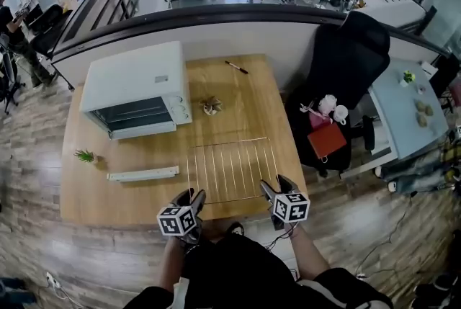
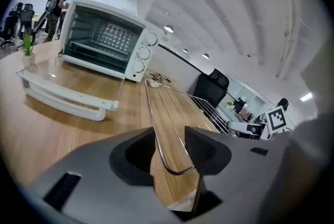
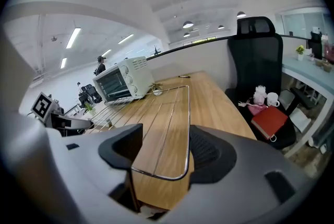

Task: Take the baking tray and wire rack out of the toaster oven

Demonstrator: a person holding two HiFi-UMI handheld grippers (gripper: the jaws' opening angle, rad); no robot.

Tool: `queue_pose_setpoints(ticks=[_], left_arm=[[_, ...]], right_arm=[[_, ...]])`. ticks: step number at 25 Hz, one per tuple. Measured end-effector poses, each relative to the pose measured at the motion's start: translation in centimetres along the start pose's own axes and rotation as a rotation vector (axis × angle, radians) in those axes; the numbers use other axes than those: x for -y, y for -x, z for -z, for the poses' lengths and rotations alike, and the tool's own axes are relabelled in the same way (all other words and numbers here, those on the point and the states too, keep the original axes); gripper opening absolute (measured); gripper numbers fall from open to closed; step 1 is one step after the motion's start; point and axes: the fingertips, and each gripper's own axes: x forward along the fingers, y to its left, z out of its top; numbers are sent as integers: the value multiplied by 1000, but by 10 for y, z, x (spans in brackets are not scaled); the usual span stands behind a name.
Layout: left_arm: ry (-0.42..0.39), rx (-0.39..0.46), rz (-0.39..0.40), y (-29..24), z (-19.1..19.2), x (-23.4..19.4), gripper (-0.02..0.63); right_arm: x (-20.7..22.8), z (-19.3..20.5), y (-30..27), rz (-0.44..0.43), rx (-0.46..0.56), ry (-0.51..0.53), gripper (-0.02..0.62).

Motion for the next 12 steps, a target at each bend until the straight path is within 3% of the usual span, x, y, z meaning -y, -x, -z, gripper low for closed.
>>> queue_pose_setpoints(ticks=[6,12], left_arm=[[3,-65,-10,-14,31,3,186],[32,-97,-91,-11,56,-18,186]], right_arm=[[19,36,4,25,-45,-44,290],[14,66,-12,14,-108,-61,290]])
